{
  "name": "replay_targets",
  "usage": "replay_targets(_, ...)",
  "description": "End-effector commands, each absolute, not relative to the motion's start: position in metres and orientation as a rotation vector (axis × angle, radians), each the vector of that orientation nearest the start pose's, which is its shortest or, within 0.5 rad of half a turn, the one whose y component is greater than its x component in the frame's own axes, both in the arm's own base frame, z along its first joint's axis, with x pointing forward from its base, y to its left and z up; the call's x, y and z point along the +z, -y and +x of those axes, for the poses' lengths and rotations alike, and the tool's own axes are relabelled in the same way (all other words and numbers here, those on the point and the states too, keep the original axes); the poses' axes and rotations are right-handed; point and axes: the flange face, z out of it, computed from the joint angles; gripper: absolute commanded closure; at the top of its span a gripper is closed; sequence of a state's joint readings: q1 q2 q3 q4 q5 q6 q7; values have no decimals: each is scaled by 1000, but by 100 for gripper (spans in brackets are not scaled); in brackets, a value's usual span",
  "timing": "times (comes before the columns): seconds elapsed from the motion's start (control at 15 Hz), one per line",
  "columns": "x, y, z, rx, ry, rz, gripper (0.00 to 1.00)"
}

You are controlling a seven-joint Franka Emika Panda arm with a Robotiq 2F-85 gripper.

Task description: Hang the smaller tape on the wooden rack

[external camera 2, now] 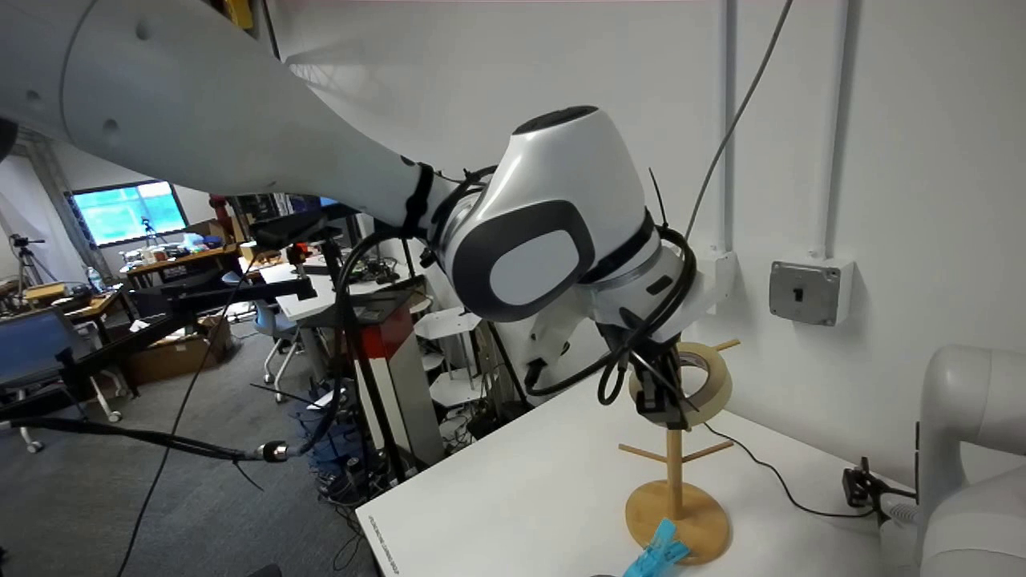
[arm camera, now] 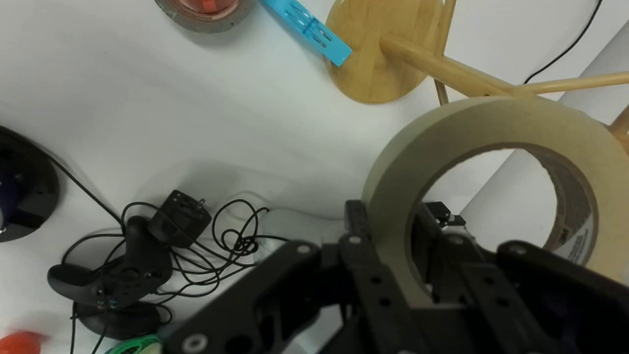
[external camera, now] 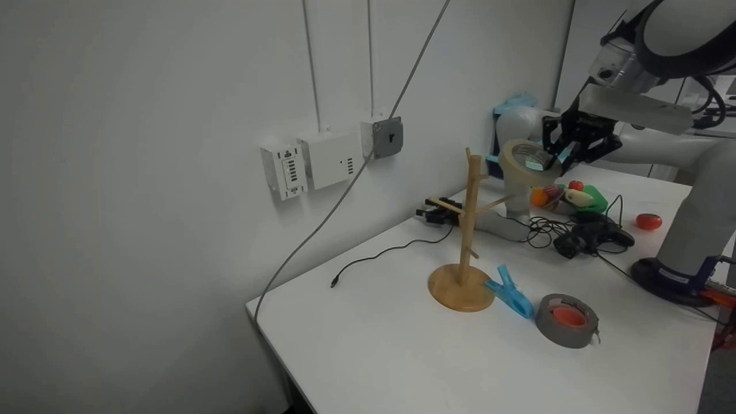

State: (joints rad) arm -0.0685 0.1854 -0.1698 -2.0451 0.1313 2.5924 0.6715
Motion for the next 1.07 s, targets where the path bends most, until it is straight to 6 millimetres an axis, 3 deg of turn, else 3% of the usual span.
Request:
replay_targets(0.0,399,150,607,-518,-1426,-2559,94)
replay_targets(0.67,400,149,615,-532,-1468,-2466,94)
replay_targets(0.73,394,144,608,-508,-1469,-2497,74)
replay_targets(1.0,394,145,610,-510,-1469,-2497,74)
